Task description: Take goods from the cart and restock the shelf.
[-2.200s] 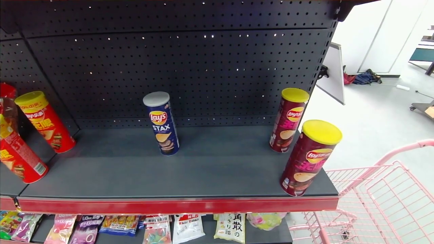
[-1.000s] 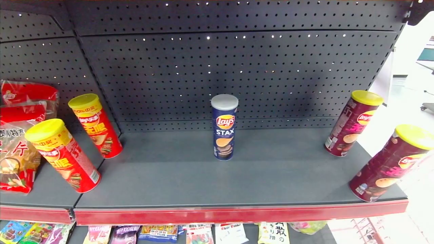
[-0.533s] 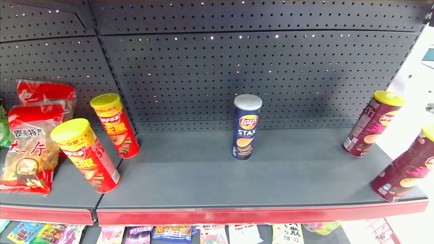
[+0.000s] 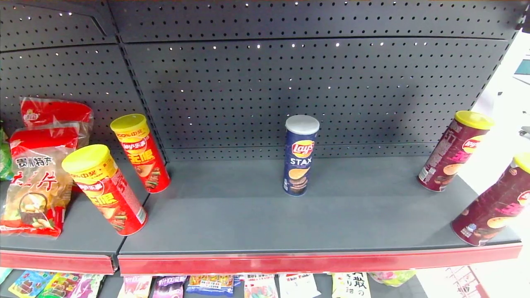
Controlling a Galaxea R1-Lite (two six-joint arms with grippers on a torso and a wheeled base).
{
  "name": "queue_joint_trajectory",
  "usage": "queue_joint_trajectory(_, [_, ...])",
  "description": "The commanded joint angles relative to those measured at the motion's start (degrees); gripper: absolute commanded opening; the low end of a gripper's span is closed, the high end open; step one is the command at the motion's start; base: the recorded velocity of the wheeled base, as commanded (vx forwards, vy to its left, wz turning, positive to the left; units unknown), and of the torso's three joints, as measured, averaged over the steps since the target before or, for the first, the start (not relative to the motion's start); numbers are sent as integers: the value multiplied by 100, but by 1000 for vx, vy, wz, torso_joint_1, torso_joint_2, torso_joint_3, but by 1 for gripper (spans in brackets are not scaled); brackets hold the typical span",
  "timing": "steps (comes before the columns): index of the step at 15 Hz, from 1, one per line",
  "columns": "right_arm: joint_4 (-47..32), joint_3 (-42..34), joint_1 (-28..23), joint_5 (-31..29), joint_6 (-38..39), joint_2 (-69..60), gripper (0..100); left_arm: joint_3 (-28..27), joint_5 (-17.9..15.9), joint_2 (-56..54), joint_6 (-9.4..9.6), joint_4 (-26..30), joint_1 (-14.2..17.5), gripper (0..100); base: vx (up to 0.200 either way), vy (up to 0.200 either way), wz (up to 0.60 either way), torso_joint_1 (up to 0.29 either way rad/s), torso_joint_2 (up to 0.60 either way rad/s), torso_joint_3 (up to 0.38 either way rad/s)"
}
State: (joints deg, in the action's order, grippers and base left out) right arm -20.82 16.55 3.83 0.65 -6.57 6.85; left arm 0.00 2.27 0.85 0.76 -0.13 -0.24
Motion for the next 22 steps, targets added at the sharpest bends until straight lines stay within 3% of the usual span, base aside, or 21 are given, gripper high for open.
queue_joint_trajectory(1, [430, -346, 4, 340, 209, -140, 0, -9, -271, 90, 329, -13, -11, 100, 0, 0, 0, 0, 0, 0])
queue_joint_trajectory(2, [764, -636, -14, 489, 235, -131, 0, -9, -561, 90, 408, -4, -11, 100, 0, 0, 0, 0, 0, 0])
queue_joint_trajectory(4, [1194, -1111, -40, 454, 244, -96, 0, -18, -605, 99, 425, -4, -20, 100, 0, 0, 0, 0, 0, 0])
queue_joint_trajectory(5, [1520, -1251, -58, 436, 226, 123, 0, -773, -1123, 618, 197, 13, -107, 100, 0, 0, 0, 0, 0, 0])
queue_joint_trajectory(6, [1599, -1286, -31, 436, 226, 176, 0, -1670, -1290, 1725, -216, 5, -134, 100, 0, 0, 0, 0, 0, 0])
queue_joint_trajectory(7, [1625, -1313, -31, 436, 244, 194, 0, -2470, -1413, 2622, -506, -39, -178, 100, 0, 0, 0, 0, 0, 0])
queue_joint_trajectory(8, [1625, -1313, -49, 436, 262, 176, 0, -2953, -1712, 3272, -436, -57, -318, 100, 0, 0, 0, 0, 0, 0])
queue_joint_trajectory(9, [1625, -1313, -49, 436, 270, 167, 0, -2962, -1738, 3316, -427, -57, -327, 100, 0, 0, 0, 0, 0, 0])
queue_joint_trajectory(10, [1625, -1304, -75, 428, 288, -79, 0, -3015, -2327, 4133, 276, -303, -582, 100, 0, 0, 0, 0, 0, 0])
queue_joint_trajectory(11, [1616, -1304, -93, 436, 253, -202, 0, -3067, -2538, 4678, 417, -602, -767, 100, 0, 0, 0, 0, 0, 0])
queue_joint_trajectory(14, [1608, -1295, -154, 401, 235, -246, 0, -3454, -2538, 6216, 443, -1832, -1707, 100, 0, 0, 0, 0, 0, 0])
queue_joint_trajectory(19, [1608, -1304, -269, 348, 596, -395, 0, -4368, -2776, 7895, 434, -2043, -2234, 100, 0, 0, 0, 0, 0, 0])
queue_joint_trajectory(22, [1616, -1304, -286, 331, 587, -465, 0, -4562, -2802, 8695, 408, -2535, -2568, 100, 0, 0, 0, 0, 0, 0])
